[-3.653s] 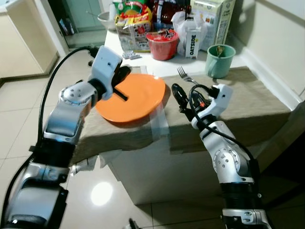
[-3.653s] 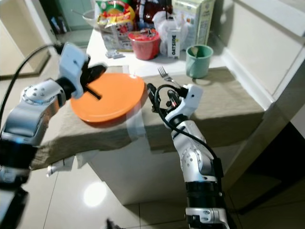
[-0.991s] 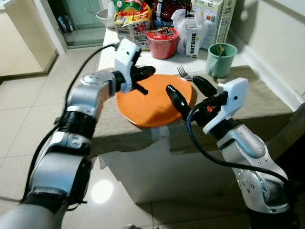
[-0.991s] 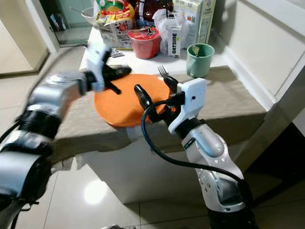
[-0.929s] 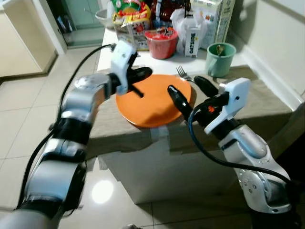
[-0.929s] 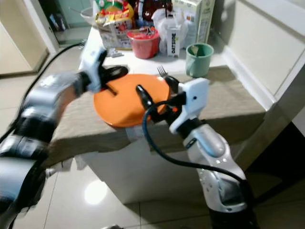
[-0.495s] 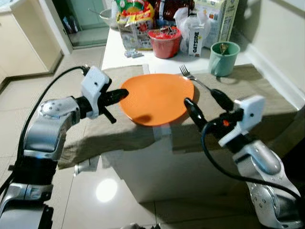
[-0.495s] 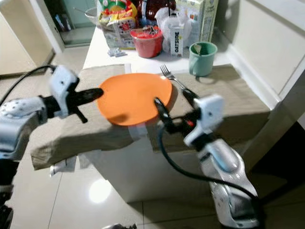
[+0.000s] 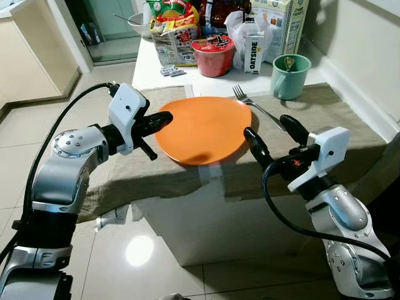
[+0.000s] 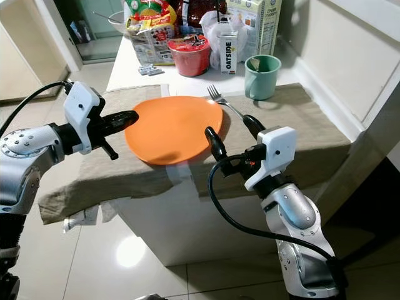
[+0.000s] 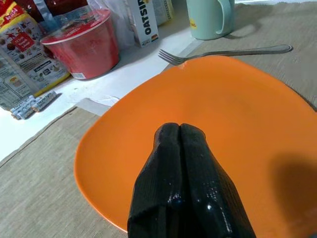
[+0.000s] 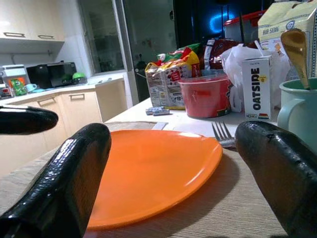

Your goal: Setting the table

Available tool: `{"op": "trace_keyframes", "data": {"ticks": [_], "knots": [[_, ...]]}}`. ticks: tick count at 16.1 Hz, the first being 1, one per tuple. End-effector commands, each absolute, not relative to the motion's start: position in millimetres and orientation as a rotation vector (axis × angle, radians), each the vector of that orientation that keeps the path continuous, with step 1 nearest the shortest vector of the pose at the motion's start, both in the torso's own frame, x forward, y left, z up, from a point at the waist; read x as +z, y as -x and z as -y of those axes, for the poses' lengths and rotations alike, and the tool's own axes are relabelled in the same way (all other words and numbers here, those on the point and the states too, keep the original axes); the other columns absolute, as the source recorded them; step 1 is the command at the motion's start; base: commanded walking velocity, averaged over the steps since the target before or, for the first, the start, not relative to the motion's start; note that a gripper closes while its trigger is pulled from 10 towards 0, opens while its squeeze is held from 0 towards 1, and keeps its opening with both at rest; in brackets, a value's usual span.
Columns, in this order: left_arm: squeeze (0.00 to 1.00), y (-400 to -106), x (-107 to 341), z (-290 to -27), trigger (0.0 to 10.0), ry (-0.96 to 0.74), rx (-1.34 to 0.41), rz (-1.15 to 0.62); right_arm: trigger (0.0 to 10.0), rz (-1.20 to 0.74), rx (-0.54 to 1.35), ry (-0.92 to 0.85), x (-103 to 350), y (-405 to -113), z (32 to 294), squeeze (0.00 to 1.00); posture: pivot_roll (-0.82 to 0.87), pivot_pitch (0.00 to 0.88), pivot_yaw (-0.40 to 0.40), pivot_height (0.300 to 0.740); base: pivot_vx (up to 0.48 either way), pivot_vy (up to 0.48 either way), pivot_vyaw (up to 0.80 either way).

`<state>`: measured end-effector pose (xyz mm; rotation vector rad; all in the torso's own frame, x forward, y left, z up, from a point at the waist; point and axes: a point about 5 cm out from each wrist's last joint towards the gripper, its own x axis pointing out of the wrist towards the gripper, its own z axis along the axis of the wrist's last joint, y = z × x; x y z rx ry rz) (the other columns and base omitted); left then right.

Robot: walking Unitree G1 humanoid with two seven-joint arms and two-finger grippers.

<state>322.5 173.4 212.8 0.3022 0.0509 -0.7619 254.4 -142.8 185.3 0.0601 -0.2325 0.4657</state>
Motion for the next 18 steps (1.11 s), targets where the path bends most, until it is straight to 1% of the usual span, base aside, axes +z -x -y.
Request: {"op": "trace_keyframes", "data": {"ticks": [1, 9, 13, 18], "knots": [[0.00, -323, 207, -172, 10.0, -0.307, -0.756, -0.068, 10.0, 0.242, 0.474, -0.054, 186, -256, 139, 0.00, -0.14, 0.025, 0.136, 0.740, 0.000, 0.000, 0.00], [0.00, -334, 171, -183, 10.0, -0.276, -0.670, -0.156, 10.0, 0.241, 0.476, -0.083, 187, -259, 135, 0.00, -0.15, 0.039, 0.134, 0.740, 0.000, 0.000, 0.00], [0.00, -332, 156, -194, 10.0, -0.283, -0.642, -0.194, 10.0, 0.211, 0.462, -0.125, 184, -262, 136, 0.00, -0.15, 0.042, 0.135, 0.740, 0.000, 0.000, 0.00], [0.00, -327, 145, -196, 10.0, -0.275, -0.643, -0.205, 10.0, 0.187, 0.460, -0.147, 182, -266, 137, 0.00, -0.14, 0.054, 0.128, 0.740, 0.000, 0.000, 0.00]]}}
